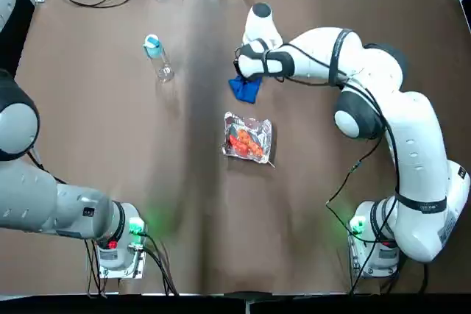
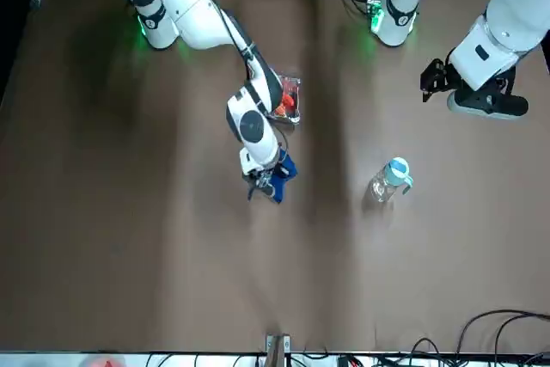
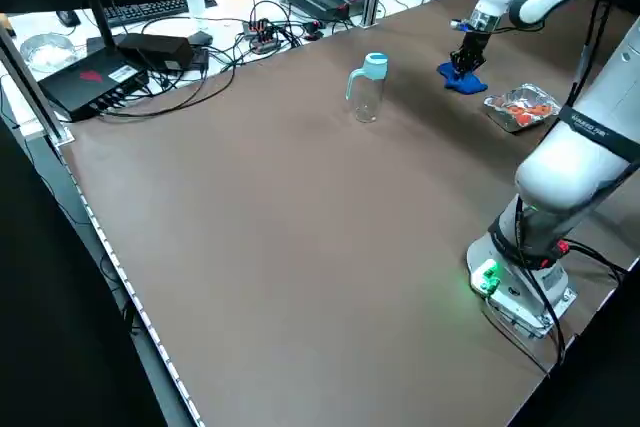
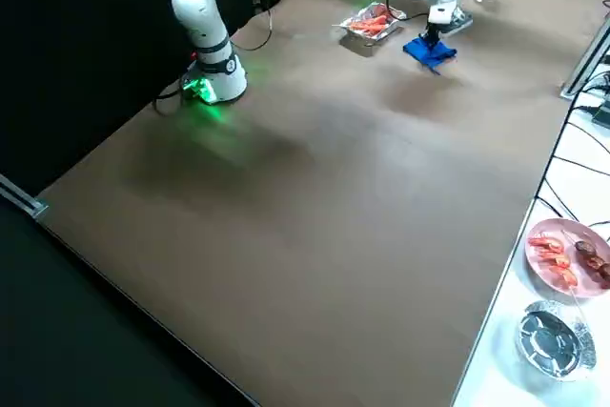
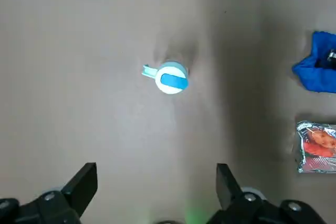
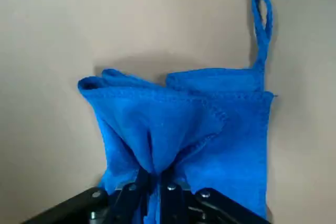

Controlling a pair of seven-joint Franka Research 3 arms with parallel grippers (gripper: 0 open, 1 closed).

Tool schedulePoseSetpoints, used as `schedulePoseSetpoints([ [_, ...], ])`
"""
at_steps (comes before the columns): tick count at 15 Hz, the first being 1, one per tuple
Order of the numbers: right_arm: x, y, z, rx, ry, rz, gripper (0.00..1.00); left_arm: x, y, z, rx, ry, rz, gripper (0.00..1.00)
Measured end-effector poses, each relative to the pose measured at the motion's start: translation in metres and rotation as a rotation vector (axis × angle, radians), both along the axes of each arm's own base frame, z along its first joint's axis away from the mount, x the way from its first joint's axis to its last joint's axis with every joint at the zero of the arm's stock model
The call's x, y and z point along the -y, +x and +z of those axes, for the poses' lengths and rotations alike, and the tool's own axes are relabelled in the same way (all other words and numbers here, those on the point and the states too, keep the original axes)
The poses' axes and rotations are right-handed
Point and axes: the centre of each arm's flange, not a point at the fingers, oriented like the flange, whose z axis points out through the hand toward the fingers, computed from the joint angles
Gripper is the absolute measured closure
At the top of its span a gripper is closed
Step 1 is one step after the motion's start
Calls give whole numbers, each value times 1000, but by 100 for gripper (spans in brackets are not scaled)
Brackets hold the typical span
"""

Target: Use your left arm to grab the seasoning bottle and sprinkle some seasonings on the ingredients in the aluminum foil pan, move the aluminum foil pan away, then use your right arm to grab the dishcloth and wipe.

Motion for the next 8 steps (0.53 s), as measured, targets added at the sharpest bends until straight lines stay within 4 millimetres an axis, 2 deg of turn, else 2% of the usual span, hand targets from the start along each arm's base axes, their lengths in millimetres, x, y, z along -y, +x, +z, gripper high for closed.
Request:
schedulePoseSetpoints([
  [5, 84, 46, -1, -134, -61, -33, 89, -9, 2, 0, 3, -1, 17, 0],
  [6, 92, 51, -1, -142, -62, -54, 89, -9, 4, 1, 12, -3, 18, 0],
  [8, 96, 54, -1, -154, -69, -128, 89, -9, 6, 3, 31, -7, 17, 0],
])
